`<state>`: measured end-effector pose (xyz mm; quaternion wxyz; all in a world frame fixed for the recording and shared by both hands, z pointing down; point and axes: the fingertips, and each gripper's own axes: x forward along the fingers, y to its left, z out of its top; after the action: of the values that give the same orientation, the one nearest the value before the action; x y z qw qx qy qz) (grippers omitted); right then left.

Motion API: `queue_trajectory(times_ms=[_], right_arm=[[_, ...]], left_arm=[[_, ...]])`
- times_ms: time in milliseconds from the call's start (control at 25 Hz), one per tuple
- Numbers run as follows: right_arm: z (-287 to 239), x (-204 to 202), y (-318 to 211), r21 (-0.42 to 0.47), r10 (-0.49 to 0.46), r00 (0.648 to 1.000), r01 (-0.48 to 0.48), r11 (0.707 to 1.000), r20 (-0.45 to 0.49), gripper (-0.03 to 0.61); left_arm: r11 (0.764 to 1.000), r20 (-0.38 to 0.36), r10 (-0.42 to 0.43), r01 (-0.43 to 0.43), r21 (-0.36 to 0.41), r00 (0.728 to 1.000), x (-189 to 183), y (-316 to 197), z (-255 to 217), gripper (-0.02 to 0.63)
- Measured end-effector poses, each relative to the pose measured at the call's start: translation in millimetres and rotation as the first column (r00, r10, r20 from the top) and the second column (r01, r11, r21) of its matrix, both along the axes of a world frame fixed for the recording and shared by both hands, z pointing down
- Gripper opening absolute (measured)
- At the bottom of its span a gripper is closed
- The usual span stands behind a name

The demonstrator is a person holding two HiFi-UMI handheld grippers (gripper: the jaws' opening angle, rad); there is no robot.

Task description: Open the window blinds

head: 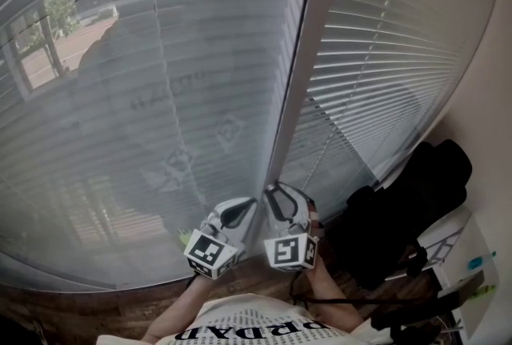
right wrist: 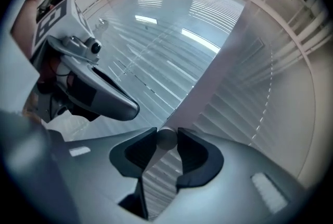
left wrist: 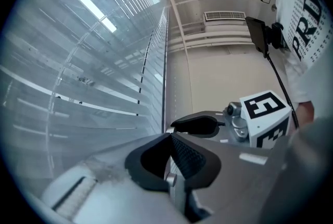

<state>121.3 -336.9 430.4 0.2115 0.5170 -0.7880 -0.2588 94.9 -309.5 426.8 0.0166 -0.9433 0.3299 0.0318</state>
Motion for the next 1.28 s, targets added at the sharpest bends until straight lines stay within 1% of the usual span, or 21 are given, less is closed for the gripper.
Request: queue_trajectory(times_ms=[200,280,360,480,720,840,1000,1120,1280], right_arm=[[-3,3,0,-0.053,0.003,0.986,0.006,0.999,0.165,0.133],[-4,4,-1,-0.078,0.012,0.970,0.008,0.997,0.245,0.133],[-4,6,-1,-0.103,0.019,0.946,0.015,0.995,0.325,0.133],[-5,8,-2,-0.127,0.033,0.915,0.020,0.992,0.402,0.133],[-3,8,-2,-0.153,0.043,0.878,0.034,0.988,0.476,0.133],[-2,11,-3,-0.169,0.053,0.848,0.044,0.985,0.528,0.133],[-1,14,-4,-0.179,0.067,0.836,0.038,0.983,0.545,0.133],[-2,14,-4,-0.186,0.071,0.816,0.046,0.981,0.574,0.133],[-2,14,-4,-0.190,0.076,0.801,0.048,0.981,0.594,0.133]], left_arm=[[1.000,-0.003,-0.008,0.008,-0.005,1.000,-2,-1,3,-0.008],[1.000,0.000,-0.011,0.011,-0.003,1.000,-2,-2,4,-0.008],[1.000,0.002,-0.014,0.014,0.006,1.000,-3,-2,1,-0.008],[1.000,0.001,-0.012,0.012,0.003,1.000,-2,-2,0,-0.008],[1.000,0.004,-0.005,0.005,0.009,1.000,-1,-1,-2,-0.008],[1.000,0.002,-0.003,0.003,0.007,1.000,0,-1,-1,-0.008],[1.000,0.003,-0.006,0.006,0.006,1.000,-2,-2,-1,-0.008],[1.000,0.004,-0.008,0.008,0.010,1.000,-3,-2,-1,-0.008],[0.999,0.028,-0.004,0.003,0.043,1.000,-2,0,5,-0.008]])
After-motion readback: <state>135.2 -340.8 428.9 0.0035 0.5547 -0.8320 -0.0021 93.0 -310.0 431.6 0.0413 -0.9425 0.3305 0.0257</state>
